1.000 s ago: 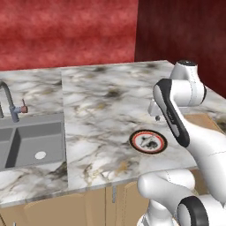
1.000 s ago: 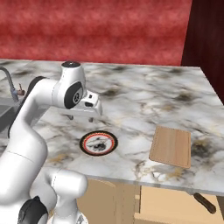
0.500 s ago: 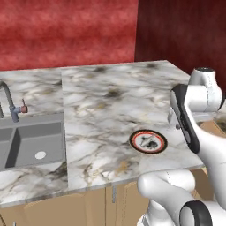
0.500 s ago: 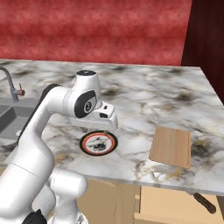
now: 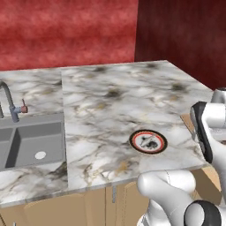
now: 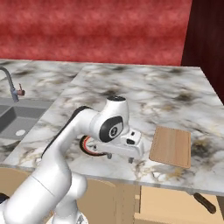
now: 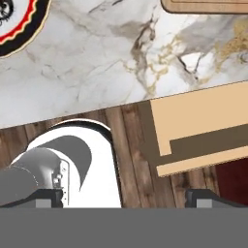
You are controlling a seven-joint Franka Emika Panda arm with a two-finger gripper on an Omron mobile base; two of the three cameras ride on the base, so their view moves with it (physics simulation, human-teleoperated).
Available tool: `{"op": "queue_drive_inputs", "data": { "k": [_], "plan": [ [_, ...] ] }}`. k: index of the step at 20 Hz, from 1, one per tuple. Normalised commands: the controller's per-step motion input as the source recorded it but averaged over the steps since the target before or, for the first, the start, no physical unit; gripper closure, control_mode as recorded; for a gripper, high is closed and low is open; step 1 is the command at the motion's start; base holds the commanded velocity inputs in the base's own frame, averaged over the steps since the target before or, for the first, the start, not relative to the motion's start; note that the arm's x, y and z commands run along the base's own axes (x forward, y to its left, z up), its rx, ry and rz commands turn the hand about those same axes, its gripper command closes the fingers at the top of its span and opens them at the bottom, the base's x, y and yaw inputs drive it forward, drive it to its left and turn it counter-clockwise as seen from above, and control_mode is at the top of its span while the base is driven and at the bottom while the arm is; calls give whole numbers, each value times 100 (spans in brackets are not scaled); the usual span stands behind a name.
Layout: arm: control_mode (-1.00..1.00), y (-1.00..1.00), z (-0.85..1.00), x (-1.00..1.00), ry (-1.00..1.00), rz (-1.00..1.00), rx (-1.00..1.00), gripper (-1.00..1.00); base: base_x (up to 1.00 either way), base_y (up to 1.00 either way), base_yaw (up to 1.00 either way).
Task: Pick up the knife from the drawer and place it on the cutting board. Then place the meat from the plate to the cutting board.
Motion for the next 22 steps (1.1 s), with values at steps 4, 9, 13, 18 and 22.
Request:
{"op": "queue_drive_inputs", "data": {
  "k": [4,9,13,18,22],
  "plan": [
    [-100,-44,-56,-10,3,-3,0,-100,0,0,0],
    [-100,-40,-42,0,5,0,0,-100,0,0,0],
    [-100,-52,-34,0,3,0,0,-100,0,0,0],
    [-100,-51,-34,-2,0,0,3,-100,0,0,0],
    [-100,-58,-38,-1,0,0,6,-100,0,0,0]
  ]
}}
